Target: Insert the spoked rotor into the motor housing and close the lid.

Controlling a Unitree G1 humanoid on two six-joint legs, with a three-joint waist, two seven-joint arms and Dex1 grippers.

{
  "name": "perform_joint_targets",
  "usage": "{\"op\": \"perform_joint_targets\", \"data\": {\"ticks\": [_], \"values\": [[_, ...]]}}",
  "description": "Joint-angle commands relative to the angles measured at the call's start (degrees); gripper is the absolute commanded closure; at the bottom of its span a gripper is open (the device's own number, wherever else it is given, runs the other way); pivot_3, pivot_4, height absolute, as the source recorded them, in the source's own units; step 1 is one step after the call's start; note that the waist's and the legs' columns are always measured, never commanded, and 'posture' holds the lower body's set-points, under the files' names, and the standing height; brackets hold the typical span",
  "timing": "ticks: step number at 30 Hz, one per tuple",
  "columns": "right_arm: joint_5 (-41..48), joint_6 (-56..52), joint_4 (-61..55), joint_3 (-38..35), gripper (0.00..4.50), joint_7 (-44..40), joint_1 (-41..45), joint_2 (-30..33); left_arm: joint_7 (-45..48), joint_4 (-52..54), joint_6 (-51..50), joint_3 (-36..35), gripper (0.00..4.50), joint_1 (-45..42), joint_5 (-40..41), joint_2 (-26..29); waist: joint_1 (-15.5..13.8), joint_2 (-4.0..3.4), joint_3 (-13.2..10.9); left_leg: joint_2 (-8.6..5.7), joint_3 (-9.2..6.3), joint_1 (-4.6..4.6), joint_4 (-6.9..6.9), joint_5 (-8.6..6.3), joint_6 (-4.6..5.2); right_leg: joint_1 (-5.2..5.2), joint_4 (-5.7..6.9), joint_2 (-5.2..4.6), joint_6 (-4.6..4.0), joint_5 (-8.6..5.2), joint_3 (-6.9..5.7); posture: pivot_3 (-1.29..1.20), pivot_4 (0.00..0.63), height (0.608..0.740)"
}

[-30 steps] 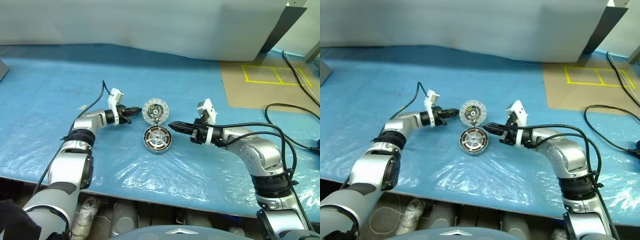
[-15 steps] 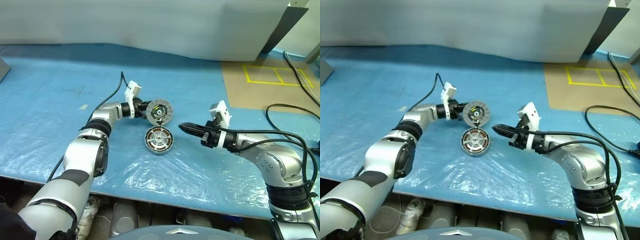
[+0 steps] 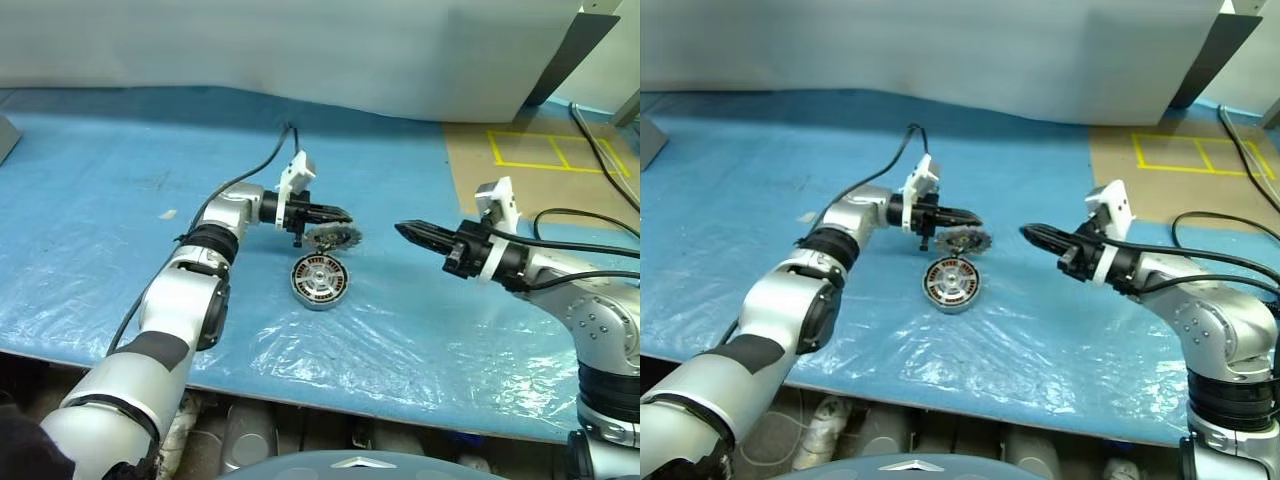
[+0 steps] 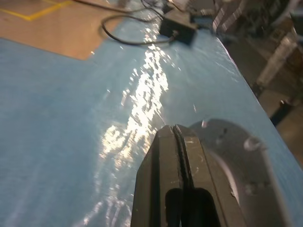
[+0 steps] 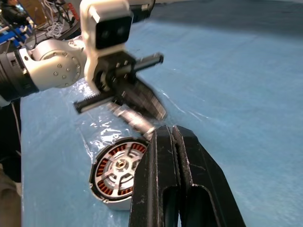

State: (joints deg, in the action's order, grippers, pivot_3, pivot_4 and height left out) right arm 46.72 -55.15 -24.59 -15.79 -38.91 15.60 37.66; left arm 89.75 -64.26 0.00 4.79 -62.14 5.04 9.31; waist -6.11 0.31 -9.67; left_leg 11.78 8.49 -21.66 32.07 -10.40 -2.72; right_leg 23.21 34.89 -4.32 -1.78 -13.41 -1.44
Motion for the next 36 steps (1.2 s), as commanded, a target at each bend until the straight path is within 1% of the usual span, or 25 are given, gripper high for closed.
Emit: {"op": "perform_joint_targets", "data": {"ticks": [1, 4, 5, 6, 8, 10, 11, 12, 13, 15, 17, 19, 21, 23, 25, 27, 29, 33, 35, 36], "values": [[1.1, 1.5, -0.3, -2.2, 4.50, 0.4, 1.6, 1.0, 2.7, 6.0, 2.0, 5.7, 4.46, 2.4, 1.4, 0.9, 0.0, -0.01, 0.0, 0.01, 0.00, -0.01, 0.00, 0.00, 0.00, 0.00, 0.00, 0.00, 0.00, 0.00, -0.01, 0.00, 0.150, 0.740], [0.9, 1.7, -0.3, -1.5, 4.50, 0.7, 1.9, 1.0, 2.7, 10.7, 4.0, 12.9, 4.46, 5.1, 3.7, 3.7, 0.0, -0.02, 0.0, 0.03, 0.00, -0.02, 0.01, 0.00, 0.01, 0.01, 0.02, 0.00, -0.02, -0.01, -0.01, 0.00, 0.150, 0.740], [0.8, 1.8, -0.3, -1.2, 4.50, 0.8, 1.9, 0.9, 2.7, 11.3, 4.5, 14.7, 4.46, 5.6, 3.9, 4.6, -0.1, -0.02, 0.0, 0.03, 0.00, -0.02, 0.02, 0.00, 0.01, 0.01, 0.03, 0.00, -0.02, -0.01, -0.01, 0.00, 0.150, 0.740], [0.6, 2.0, -0.2, -0.9, 4.50, 1.0, 1.9, 0.7, 2.7, 11.3, 7.0, 16.3, 4.46, 6.1, 3.2, 5.4, -0.1, -0.03, 0.0, 0.03, 0.00, -0.01, 0.02, 0.00, 0.01, 0.01, 0.04, 0.00, -0.03, -0.01, -0.01, 0.00, 0.150, 0.740], [0.5, 2.2, -0.1, -0.5, 4.50, 1.2, 1.9, 0.4, 2.7, 10.4, 9.2, 17.4, 4.46, 6.4, 2.1, 6.1, -0.1, -0.03, 0.0, 0.02, 0.00, -0.01, 0.04, 0.00, 0.01, 0.00, 0.05, 0.00, -0.04, -0.02, -0.01, 0.00, 0.150, 0.740], [0.1, 2.6, -0.2, 0.6, 4.50, 1.2, 1.7, 0.3, 2.7, 9.7, 14.6, 18.0, 4.46, 6.8, -0.6, 6.8, -0.2, -0.04, 0.0, 0.01, 0.01, 0.00, 0.06, 0.00, 0.01, -0.03, 0.05, -0.01, -0.15, -0.08, -0.01, 0.00, 0.150, 0.740], [-0.1, 2.7, -0.3, 1.1, 4.50, 1.1, 1.5, 0.3, 2.7, 9.8, 15.6, 18.1, 4.46, 7.0, -0.7, 7.0, -0.2, -0.04, 0.0, 0.01, 0.01, 0.01, 0.06, 0.00, 0.01, -0.04, 0.05, -0.01, -0.21, -0.12, -0.01, 0.00, 0.150, 0.740], [-0.3, 2.7, -0.5, 2.0, 4.50, 0.8, 1.6, 0.3, 2.7, 10.3, 15.4, 17.3, 4.46, 6.9, -0.1, 6.8, -0.2, -0.04, 0.0, 0.01, 0.01, 0.02, 0.07, 0.00, 0.01, -0.05, 0.05, -0.01, -0.22, -0.13, 0.00, 0.00, 0.150, 0.740], [-0.8, 2.8, -1.1, 3.8, 4.50, 0.2, 1.5, 0.7, 1.7, 11.5, 15.0, 14.9, 4.46, 6.4, 1.8, 5.9, -0.2, -0.04, 0.0, 0.01, 0.01, 0.05, 0.07, 0.00, 0.01, -0.08, 0.05, -0.01, -0.23, -0.13, 0.00, 0.00, 0.150, 0.740], [-1.5, 2.6, -2.0, 7.1, 4.50, -1.1, 1.5, 1.4, -3.1, 13.2, 13.5, 9.7, 4.46, 4.3, 5.2, 4.0, -0.2, -0.04, 0.0, 0.02, 0.02, 0.10, 0.07, 0.00, 0.01, -0.13, 0.05, 0.00, -0.25, -0.14, 0.00, 0.00, 0.150, 0.740], [-2.6, 3.2, -2.1, 9.4, 4.50, -2.2, 1.8, 1.9, -3.6, 18.0, 7.5, 5.1, 4.46, 1.8, 9.9, 4.1, -0.2, -0.02, 0.0, 0.02, 0.01, 0.06, 0.09, 0.01, 0.01, -0.12, 0.05, -0.01, -0.25, -0.14, -0.01, 0.00, 0.150, 0.740], [-5.3, 5.2, -1.7, 12.9, 4.50, -3.8, 3.0, 2.7, -3.8, 24.9, 0.1, 1.3, 4.46, 0.8, 14.3, 6.3, -0.1, -0.01, -0.1, 0.03, 0.00, 0.01, 0.10, 0.01, 0.01, -0.08, 0.06, 0.00, -0.24, -0.14, -0.02, 0.00, 0.150, 0.740], [-7.4, 6.8, -1.3, 15.6, 4.50, -5.2, 3.9, 3.0, -4.0, 30.6, -4.6, 0.2, 4.46, 2.4, 15.7, 8.6, 0.5, -0.03, -0.1, 0.02, 0.01, 0.00, 0.09, 0.01, 0.01, 0.00, 0.09, 0.00, -0.25, -0.14, 0.00, 0.00, 0.150, 0.740], [-9.6, 8.5, -0.5, 19.1, 4.09, -7.2, 4.9, 3.1, -3.9, 36.5, -5.9, 1.4, 4.50, 7.1, 13.9, 12.2, 0.9, -0.18, 0.0, 0.02, 0.04, 0.08, 0.03, 0.00, -0.01, -0.02, 0.08, 0.01, -0.24, -0.14, 0.02, 0.00, 0.150, 0.740], [-12.7, 10.9, 1.1, 22.9, 3.64, -9.3, 5.6, 3.2, -4.5, 39.6, -4.9, 2.5, 4.50, 11.9, 11.1, 16.0, 1.1, -0.36, 0.1, 0.01, 0.14, 0.14, -0.15, -0.01, -0.02, -0.06, 0.06, 0.01, -0.20, -0.12, 0.08, 0.00, 0.150, 0.740], [-15.1, 13.0, 2.7, 25.5, 2.93, -11.2, 6.6, 2.9, -6.0, 41.8, -4.5, 3.0, 4.50, 16.1, 9.1, 19.0, 1.1, -0.40, 0.2, 0.06, 0.16, 0.33, -0.29, -0.02, -0.03, -0.05, 0.07, 0.06, -0.12, -0.08, 0.03, 0.00, 0.150, 0.740], [-16.9, 15.0, 4.5, 27.7, 2.25, -12.7, 7.8, 1.9, -8.0, 44.5, -3.0, 3.0, 4.50, 20.8, 7.3, 21.4, 1.0, -0.38, 0.1, 0.10, 0.15, 0.12, -0.28, -0.01, -0.02, 0.11, 0.09, 0.09, -0.11, -0.06, 0.00, 0.00, 0.150, 0.740], [-21.3, 19.9, 9.0, 31.5, 0.88, -15.5, 10.2, 0.2, -11.7, 52.5, -3.7, 0.6, 4.50, 28.8, 9.5, 22.7, 0.5, -0.34, 0.1, 0.10, 0.08, -0.21, 0.01, -0.01, -0.02, 0.23, 0.13, 0.04, -0.13, -0.07, -0.07, 0.00, 0.150, 0.740], [-22.7, 21.6, 11.2, 32.6, 0.14, -16.7, 11.3, -0.9, -13.0, 55.8, -4.6, 0.1, 4.50, 31.3, 10.4, 22.7, 0.3, -0.33, 0.1, 0.10, 0.08, -0.22, 0.09, -0.01, -0.01, 0.19, 0.16, -0.01, -0.34, -0.20, -0.07, 0.00, 0.150, 0.740], [-22.8, 22.0, 12.0, 32.7, 0.06, -17.1, 11.8, -1.5, -13.5, 56.9, -4.9, 0.0, 4.50, 32.0, 10.7, 22.8, 0.4, -0.33, 0.1, 0.10, 0.09, -0.22, 0.12, -0.01, 0.01, 0.19, 0.18, -0.01, -0.34, -0.20, -0.06, 0.00, 0.150, 0.740]]}}
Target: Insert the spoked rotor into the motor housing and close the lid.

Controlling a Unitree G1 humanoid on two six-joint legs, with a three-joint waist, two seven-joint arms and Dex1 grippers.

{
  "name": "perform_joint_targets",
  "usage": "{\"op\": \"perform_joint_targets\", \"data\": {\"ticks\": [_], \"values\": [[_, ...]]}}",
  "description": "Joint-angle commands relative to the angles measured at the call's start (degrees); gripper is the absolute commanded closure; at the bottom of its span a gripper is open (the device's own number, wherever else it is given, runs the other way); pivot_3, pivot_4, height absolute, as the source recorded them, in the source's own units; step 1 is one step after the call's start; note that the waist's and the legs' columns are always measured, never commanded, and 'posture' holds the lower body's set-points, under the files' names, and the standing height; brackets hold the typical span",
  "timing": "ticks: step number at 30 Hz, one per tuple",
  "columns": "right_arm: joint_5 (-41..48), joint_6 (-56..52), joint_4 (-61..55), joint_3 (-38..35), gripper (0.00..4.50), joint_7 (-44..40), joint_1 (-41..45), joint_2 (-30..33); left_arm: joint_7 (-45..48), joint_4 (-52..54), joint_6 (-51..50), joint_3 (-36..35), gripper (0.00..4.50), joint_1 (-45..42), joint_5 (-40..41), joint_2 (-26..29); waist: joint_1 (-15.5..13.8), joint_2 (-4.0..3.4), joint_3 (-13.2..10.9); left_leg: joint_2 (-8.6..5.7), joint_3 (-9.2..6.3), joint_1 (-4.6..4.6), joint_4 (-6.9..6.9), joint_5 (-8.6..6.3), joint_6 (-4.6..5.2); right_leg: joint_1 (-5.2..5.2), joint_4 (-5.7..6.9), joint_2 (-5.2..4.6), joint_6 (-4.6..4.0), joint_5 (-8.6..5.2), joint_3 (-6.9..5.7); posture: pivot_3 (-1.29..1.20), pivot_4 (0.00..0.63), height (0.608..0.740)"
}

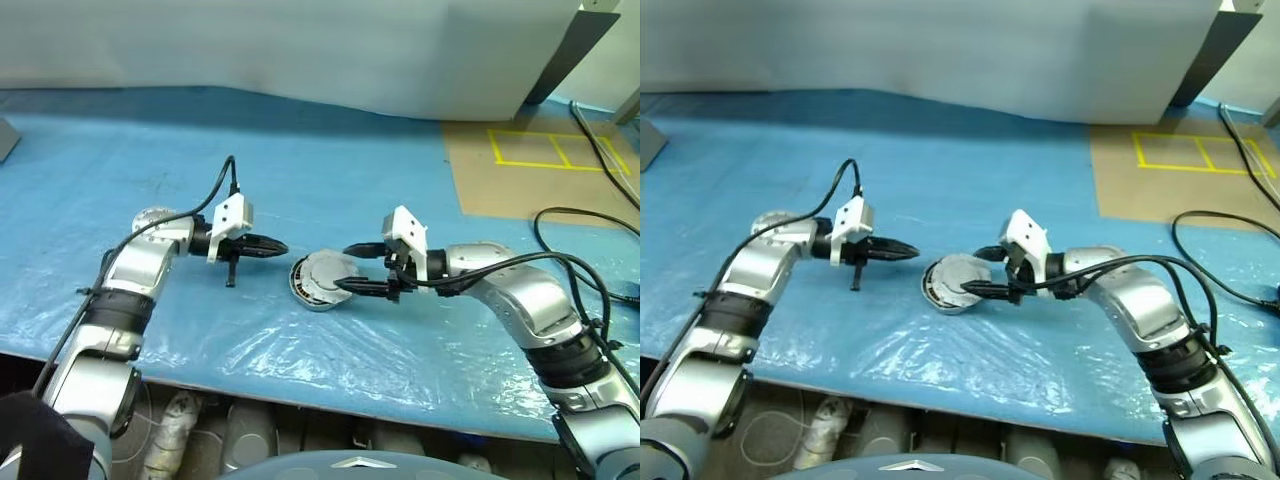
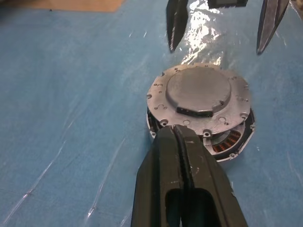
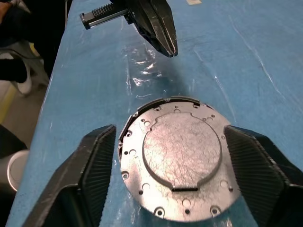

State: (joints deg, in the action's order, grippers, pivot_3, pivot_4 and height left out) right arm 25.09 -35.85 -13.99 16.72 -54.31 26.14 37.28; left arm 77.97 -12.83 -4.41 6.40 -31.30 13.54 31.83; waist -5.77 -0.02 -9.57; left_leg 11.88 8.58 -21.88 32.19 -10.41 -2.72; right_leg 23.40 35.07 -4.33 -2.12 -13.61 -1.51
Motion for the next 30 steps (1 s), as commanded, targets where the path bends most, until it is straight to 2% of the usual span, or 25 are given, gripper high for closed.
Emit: {"op": "perform_joint_targets", "data": {"ticks": [1, 7, 21, 24, 26, 27, 30], "values": [[-2.2, 3.5, 2.5, 0.9, 0.06, -2.3, 1.8, -1.6, -2.3, 7.2, -0.6, -1.5, 4.50, 2.9, 2.4, 0.4, 0.1, 0.01, 0.0, 0.01, 0.00, 0.02, 0.03, 0.00, 0.00, -0.01, 0.02, 0.00, 0.00, 0.00, 0.01, 0.00, 0.150, 0.740], [-8.4, 8.3, 7.2, 4.8, 0.06, -4.4, 2.9, -3.0, -5.8, 12.1, -1.3, -1.1, 4.50, 8.4, 2.1, 1.0, 0.7, 0.00, 0.0, 0.04, 0.04, 0.27, 0.11, 0.01, 0.02, -0.01, 0.34, 0.04, -0.06, -0.04, 0.09, 0.00, 0.150, 0.740], [-15.9, 14.4, 14.1, 5.2, 0.06, -4.5, 3.5, -5.8, -9.2, 10.1, -1.3, -1.0, 4.50, 5.8, 1.6, 1.0, 1.3, 0.01, 0.0, 0.02, 0.05, 0.29, 0.30, 0.02, 0.03, -0.02, 0.51, 0.03, -0.07, -0.04, 0.16, 0.00, 0.150, 0.740], [-16.1, 14.3, 13.9, 5.2, 0.67, -4.8, 3.0, -6.2, -9.4, 9.6, -1.2, -0.8, 4.50, 5.4, 1.7, 0.8, 1.7, 0.01, 0.0, 0.02, 0.05, 0.30, 0.32, 0.02, 0.04, -0.02, 0.55, 0.03, -0.07, -0.04, 0.16, 0.00, 0.150, 0.740], [-16.7, 13.8, 13.9, 5.1, 1.39, -3.7, 3.0, -6.9, -9.6, 9.5, -1.3, -0.8, 4.50, 5.4, 1.9, 0.5, 1.8, 0.01, 0.0, 0.03, 0.05, 0.30, 0.33, 0.02, 0.04, -0.02, 0.55, 0.03, -0.07, -0.04, 0.16, 0.00, 0.150, 0.740], [-16.8, 13.5, 14.1, 5.2, 1.53, -3.6, 3.1, -7.0, -9.8, 9.4, -1.4, -0.8, 4.50, 5.3, 2.0, 0.5, 1.8, 0.01, 0.0, 0.03, 0.05, 0.31, 0.33, 0.02, 0.04, -0.02, 0.56, 0.03, -0.07, -0.04, 0.16, 0.00, 0.150, 0.740], [-16.3, 12.1, 13.7, 4.5, 1.53, -3.0, 3.4, -8.1, -10.0, 9.3, -1.3, -0.8, 4.50, 5.2, 2.0, 0.4, 1.9, 0.01, 0.0, 0.03, 0.05, 0.37, 0.34, 0.02, 0.04, -0.03, 0.60, 0.03, -0.07, -0.04, 0.19, 0.00, 0.150, 0.740]]}}
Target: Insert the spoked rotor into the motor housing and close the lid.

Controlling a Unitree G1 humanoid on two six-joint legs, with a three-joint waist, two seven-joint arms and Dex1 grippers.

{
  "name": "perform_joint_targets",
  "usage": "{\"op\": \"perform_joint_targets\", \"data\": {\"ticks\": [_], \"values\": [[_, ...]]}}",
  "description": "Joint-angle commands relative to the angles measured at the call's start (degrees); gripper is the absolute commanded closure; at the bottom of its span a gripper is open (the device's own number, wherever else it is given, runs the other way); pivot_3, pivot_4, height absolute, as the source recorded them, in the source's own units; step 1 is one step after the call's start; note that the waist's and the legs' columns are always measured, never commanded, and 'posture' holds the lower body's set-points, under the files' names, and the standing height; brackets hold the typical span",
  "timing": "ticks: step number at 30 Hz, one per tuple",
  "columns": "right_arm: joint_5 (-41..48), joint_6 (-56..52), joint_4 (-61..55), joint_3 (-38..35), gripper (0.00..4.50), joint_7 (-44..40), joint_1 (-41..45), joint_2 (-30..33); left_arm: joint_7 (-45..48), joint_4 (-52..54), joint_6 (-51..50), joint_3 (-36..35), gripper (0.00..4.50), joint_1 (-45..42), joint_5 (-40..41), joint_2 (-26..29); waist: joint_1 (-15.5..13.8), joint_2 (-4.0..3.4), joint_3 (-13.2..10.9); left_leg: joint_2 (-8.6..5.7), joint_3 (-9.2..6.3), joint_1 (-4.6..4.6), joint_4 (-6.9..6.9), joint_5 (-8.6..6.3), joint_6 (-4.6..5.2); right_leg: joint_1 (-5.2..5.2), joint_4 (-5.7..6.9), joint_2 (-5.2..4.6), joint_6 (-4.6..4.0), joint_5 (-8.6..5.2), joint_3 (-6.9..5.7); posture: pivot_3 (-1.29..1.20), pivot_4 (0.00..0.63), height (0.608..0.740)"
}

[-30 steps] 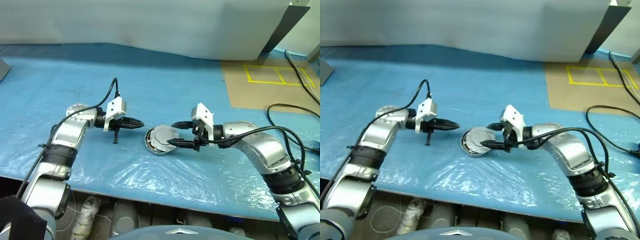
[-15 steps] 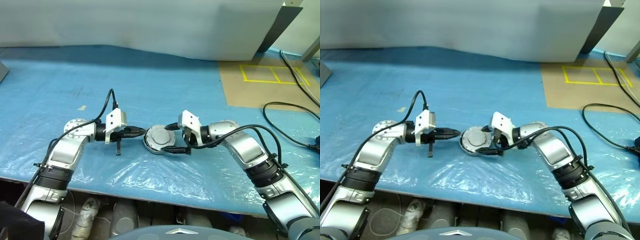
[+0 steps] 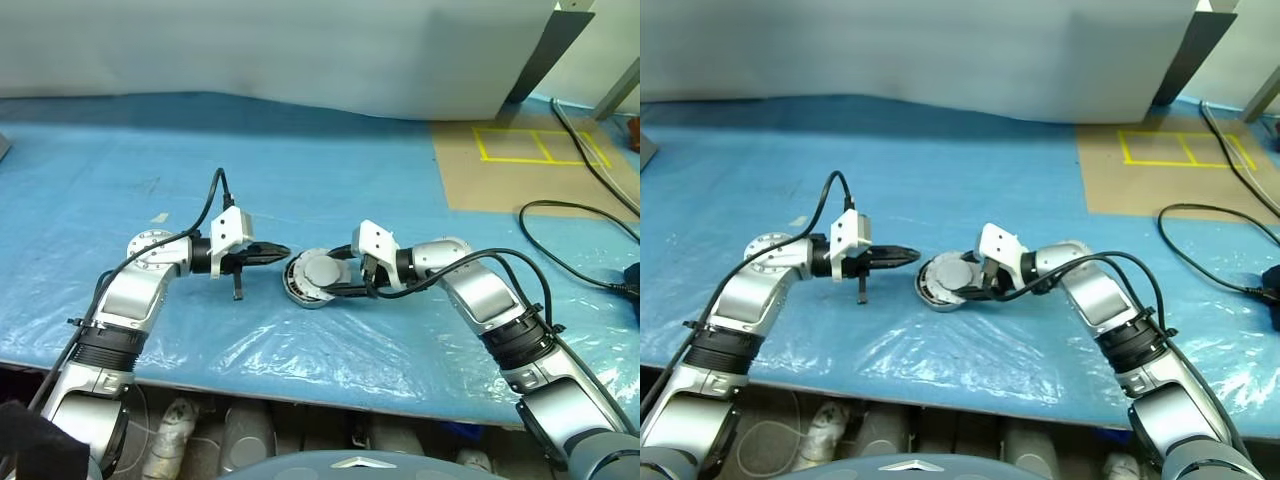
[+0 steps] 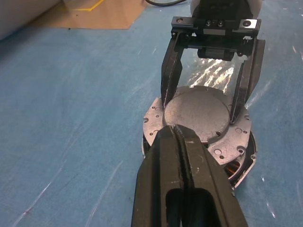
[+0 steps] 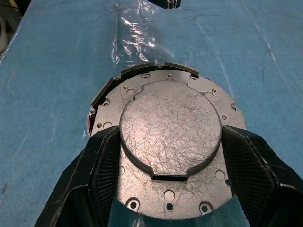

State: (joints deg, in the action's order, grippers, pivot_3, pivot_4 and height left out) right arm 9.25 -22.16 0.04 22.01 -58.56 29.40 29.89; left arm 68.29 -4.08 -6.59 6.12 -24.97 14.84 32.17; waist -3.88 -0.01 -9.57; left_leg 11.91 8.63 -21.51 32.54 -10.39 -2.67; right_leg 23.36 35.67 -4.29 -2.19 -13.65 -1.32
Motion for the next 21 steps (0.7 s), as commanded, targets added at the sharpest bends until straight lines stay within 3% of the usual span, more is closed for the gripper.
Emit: {"op": "perform_joint_targets", "data": {"ticks": [1, 8, 21], "values": [[0.0, -2.3, -0.6, -1.2, 1.53, 1.3, 0.5, -1.0, -0.4, 0.3, 1.0, -0.6, 4.50, -1.3, 0.7, -0.1, 0.0, 0.00, 0.0, 0.00, 0.00, 0.02, 0.00, 0.00, 0.00, 0.00, 0.02, 0.00, 0.00, 0.00, 0.01, 0.00, 0.150, 0.740], [5.2, -10.7, -4.1, -4.9, 1.53, 0.8, 3.0, -3.4, -1.0, -1.5, 1.9, -0.5, 4.50, -2.1, 0.3, -0.5, 0.0, 0.00, 0.0, 0.00, 0.02, 0.06, 0.03, 0.01, 0.02, -0.02, 0.03, 0.01, -0.03, 0.02, 0.03, 0.00, 0.150, 0.740], [-2.1, -8.7, 1.5, -0.2, 1.53, 3.5, 4.4, -5.4, -1.8, -3.9, 3.5, 0.1, 4.50, -3.1, -0.3, -2.1, 0.0, 0.00, 0.0, 0.00, 0.02, 0.00, 0.00, 0.01, 0.01, 0.02, 0.00, 0.00, -0.03, 0.02, 0.02, 0.00, 0.150, 0.740]]}}
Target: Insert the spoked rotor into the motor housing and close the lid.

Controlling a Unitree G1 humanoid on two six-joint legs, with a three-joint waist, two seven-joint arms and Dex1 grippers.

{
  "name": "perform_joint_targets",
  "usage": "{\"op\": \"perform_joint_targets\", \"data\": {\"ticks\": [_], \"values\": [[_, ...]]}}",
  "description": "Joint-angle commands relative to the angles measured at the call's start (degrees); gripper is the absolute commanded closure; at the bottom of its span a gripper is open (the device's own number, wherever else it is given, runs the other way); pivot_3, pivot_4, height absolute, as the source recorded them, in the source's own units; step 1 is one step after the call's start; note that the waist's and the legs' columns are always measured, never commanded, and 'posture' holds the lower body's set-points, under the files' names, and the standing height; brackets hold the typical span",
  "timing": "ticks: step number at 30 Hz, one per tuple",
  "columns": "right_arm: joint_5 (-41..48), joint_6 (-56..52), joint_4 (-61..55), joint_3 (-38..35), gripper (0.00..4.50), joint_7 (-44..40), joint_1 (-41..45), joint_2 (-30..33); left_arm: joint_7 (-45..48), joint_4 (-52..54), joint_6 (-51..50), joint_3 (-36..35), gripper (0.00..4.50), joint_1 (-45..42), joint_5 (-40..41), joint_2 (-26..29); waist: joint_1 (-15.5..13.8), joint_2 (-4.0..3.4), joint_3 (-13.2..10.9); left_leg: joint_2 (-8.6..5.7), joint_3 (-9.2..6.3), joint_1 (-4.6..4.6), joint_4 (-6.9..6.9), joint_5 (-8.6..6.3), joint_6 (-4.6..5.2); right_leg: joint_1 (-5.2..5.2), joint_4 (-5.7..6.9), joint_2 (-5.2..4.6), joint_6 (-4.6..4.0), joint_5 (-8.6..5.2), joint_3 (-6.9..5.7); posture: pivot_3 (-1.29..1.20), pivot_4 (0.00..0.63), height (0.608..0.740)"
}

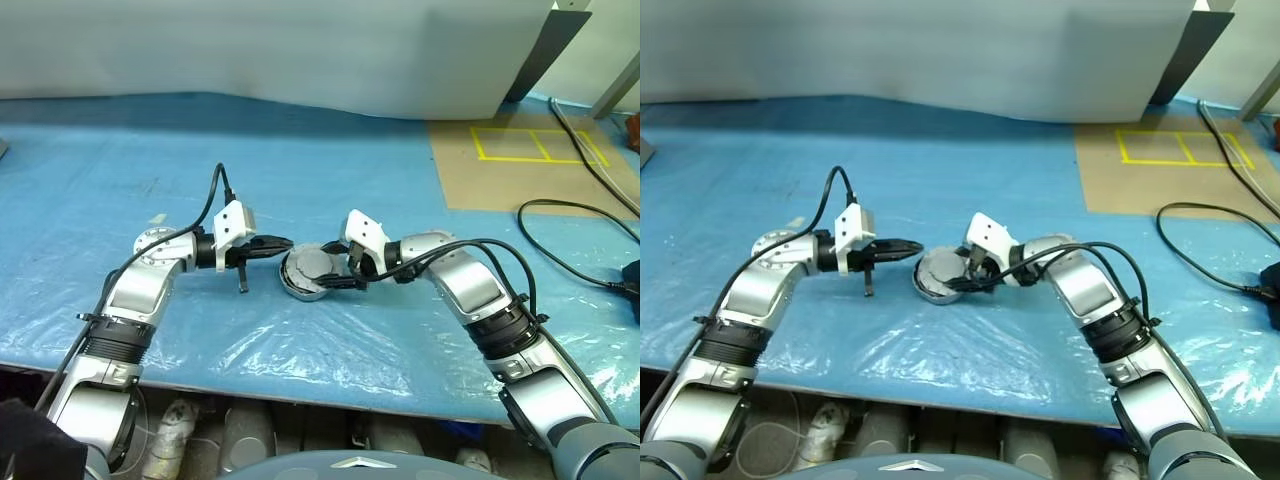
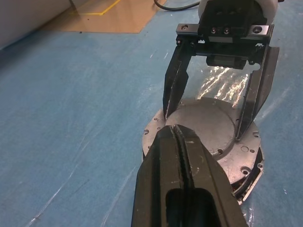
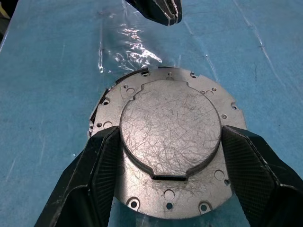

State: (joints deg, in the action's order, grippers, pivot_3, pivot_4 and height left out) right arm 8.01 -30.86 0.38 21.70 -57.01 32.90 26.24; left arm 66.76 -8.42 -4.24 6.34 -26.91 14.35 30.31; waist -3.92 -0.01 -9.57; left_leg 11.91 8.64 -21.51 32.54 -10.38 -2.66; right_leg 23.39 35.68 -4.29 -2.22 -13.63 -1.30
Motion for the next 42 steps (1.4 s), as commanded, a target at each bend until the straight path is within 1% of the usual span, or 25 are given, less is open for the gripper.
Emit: {"op": "perform_joint_targets", "data": {"ticks": [1, 7, 12, 17, 22, 26, 29, 34, 38, 42], "values": [[-0.8, -0.6, 1.5, 0.0, 1.53, 2.5, 1.2, -2.5, -0.3, 0.3, 1.3, -0.1, 4.50, -1.2, 0.1, -0.4, 0.1, 0.00, 0.0, 0.00, 0.00, 0.04, 0.00, 0.00, 0.00, -0.02, 0.01, 0.00, 0.00, 0.00, 0.00, 0.00, 0.150, 0.740], [1.7, -3.7, 0.8, -2.2, 1.53, 3.1, 2.9, -4.9, -0.3, 0.0, 1.4, -0.2, 4.50, -1.2, 0.0, -0.3, 0.1, 0.00, 0.0, 0.00, 0.02, 0.08, 0.00, 0.00, 0.00, -0.03, 0.03, 0.00, -0.01, 0.00, 0.02, 0.00, 0.150, 0.740], [-1.0, -3.1, 2.8, 0.0, 1.53, 4.2, 3.7, -5.4, -0.5, -0.3, 1.5, -0.3, 4.50, -1.2, 0.0, -0.4, 0.0, 0.00, 0.0, 0.00, 0.02, 0.04, -0.04, 0.00, -0.01, -0.02, 0.01, 0.00, -0.01, 0.00, 0.01, 0.00, 0.150, 0.740], [0.0, -6.5, 3.5, -0.3, 1.53, 5.2, 5.3, -8.2, -0.7, -0.8, 1.9, -0.2, 4.50, -1.2, -0.2, -0.5, 0.1, 0.00, 0.0, 0.01, 0.02, 0.07, -0.06, 0.00, -0.01, -0.02, 0.01, 0.01, -0.01, 0.00, 0.01, 0.00, 0.150, 0.740], [-2.6, -7.3, 6.8, 1.5, 1.53, 7.6, 6.6, -10.2, -0.7, -1.3, 2.0, -0.1, 4.50, -1.5, -0.3, -0.5, 0.1, 0.00, 0.0, 0.00, 0.02, 0.07, -0.05, 0.00, -0.01, -0.02, 0.01, 0.00, -0.01, 0.00, 0.01, 0.00, 0.150, 0.740], [0.9, -8.0, 4.3, -2.1, 1.53, 6.8, 7.7, -11.2, -0.8, -1.6, 2.3, 0.0, 4.50, -1.7, -0.4, -0.5, 0.1, 0.00, 0.0, 0.00, 0.02, 0.07, -0.08, 0.00, -0.02, -0.02, 0.01, 0.01, -0.01, 0.00, 0.01, 0.00, 0.150, 0.740], [4.7, -7.4, -0.1, -4.6, 1.53, 2.9, 7.1, -9.4, -0.8, -1.7, 2.3, 0.0, 4.50, -1.8, -0.4, -0.5, 0.0, 0.00, 0.0, -0.01, 0.02, 0.02, -0.08, 0.00, -0.02, 0.01, -0.03, 0.00, 0.00, 0.00, 0.01, 0.00, 0.150, 0.740], [6.5, -7.5, 0.1, -6.0, 1.53, 2.3, 7.6, -8.6, -1.0, -2.4, 1.6, -1.3, 4.50, -2.9, 1.4, -1.0, 0.0, 0.02, 0.0, -0.01, 0.01, -0.04, -0.12, 0.00, -0.02, 0.05, -0.02, 0.01, 0.01, 0.01, -0.02, 0.00, 0.150, 0.740], [6.0, -7.7, 1.7, -4.4, 1.53, 3.3, 8.5, -10.9, -2.0, -3.6, -0.8, -3.6, 4.50, -5.3, 4.0, -1.7, 0.0, 0.02, 0.0, -0.01, 0.01, -0.05, -0.14, 0.00, -0.02, 0.08, -0.02, 0.01, 0.00, 0.01, -0.03, 0.00, 0.150, 0.740], [2.0, -5.2, 6.3, -1.0, 1.53, 4.4, 8.8, -11.4, -2.7, -4.3, -3.3, -5.4, 4.50, -7.2, 6.0, -2.0, 0.0, 0.03, 0.0, -0.01, 0.01, -0.09, -0.13, 0.00, -0.02, 0.16, 0.02, 0.02, 0.00, 0.01, -0.02, 0.00, 0.150, 0.740]]}}
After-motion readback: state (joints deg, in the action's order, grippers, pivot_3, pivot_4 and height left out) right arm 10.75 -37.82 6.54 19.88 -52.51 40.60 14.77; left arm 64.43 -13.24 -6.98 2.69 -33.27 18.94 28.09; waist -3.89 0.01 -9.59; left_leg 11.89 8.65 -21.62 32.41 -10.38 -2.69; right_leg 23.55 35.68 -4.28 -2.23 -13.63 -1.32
